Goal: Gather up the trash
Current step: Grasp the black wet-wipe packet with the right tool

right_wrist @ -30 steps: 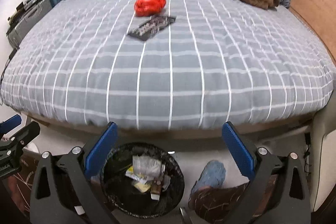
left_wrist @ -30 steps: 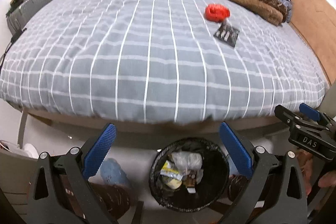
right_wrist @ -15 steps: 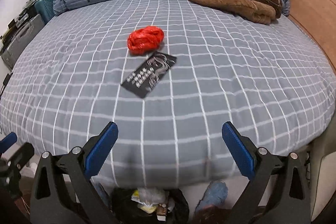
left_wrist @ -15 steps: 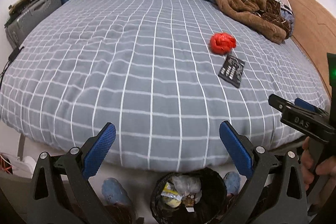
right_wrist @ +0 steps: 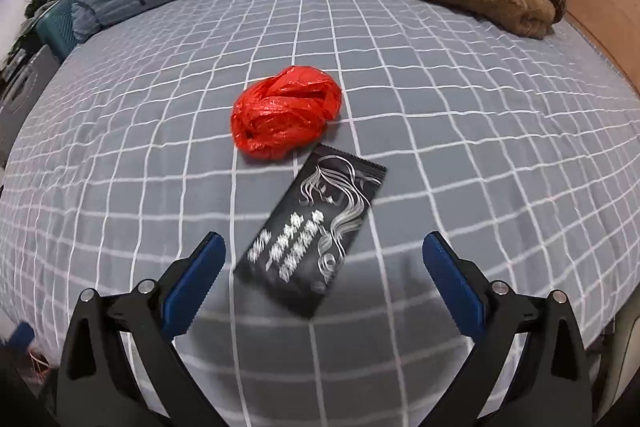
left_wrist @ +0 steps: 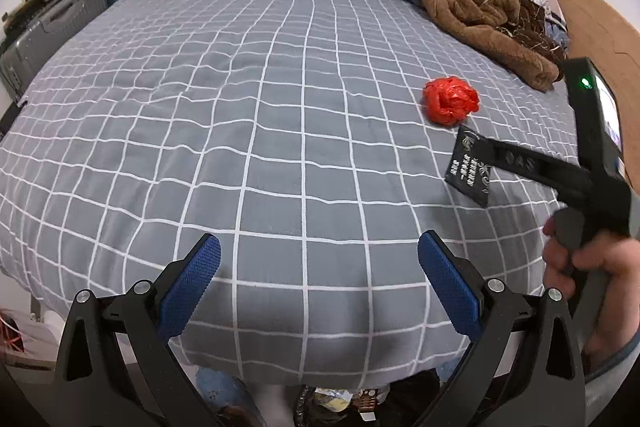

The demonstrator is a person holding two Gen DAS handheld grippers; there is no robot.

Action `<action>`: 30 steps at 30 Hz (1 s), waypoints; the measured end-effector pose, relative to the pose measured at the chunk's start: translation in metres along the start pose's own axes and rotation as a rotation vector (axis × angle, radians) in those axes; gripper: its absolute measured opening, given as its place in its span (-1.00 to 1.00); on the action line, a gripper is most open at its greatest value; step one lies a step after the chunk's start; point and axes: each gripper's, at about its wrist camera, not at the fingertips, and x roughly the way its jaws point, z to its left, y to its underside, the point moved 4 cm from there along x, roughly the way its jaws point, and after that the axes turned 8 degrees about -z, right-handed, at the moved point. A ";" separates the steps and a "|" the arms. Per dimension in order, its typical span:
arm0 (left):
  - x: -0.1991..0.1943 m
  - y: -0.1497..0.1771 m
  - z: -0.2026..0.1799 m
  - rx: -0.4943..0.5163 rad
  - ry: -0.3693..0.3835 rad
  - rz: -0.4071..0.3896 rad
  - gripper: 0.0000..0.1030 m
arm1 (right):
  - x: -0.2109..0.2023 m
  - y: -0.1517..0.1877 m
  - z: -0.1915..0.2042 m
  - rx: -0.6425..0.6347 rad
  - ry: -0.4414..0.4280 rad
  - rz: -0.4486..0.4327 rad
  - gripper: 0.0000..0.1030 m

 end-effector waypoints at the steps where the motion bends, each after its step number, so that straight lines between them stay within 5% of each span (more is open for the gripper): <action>1: 0.003 0.001 0.001 -0.003 0.003 0.005 0.89 | 0.008 -0.002 0.002 0.000 0.002 0.012 0.76; 9: 0.022 0.009 0.004 -0.013 0.011 0.036 0.89 | 0.046 0.003 0.008 0.006 0.013 0.105 0.35; 16: 0.028 0.016 0.002 -0.017 0.013 0.053 0.89 | 0.041 0.013 0.010 -0.024 -0.001 0.094 -0.28; 20: 0.024 0.015 -0.002 -0.013 0.014 0.047 0.89 | 0.035 0.013 0.009 -0.031 -0.030 0.099 -0.47; 30: 0.028 -0.009 -0.035 0.007 0.041 0.020 0.89 | -0.013 0.003 -0.025 -0.029 -0.061 0.028 -0.50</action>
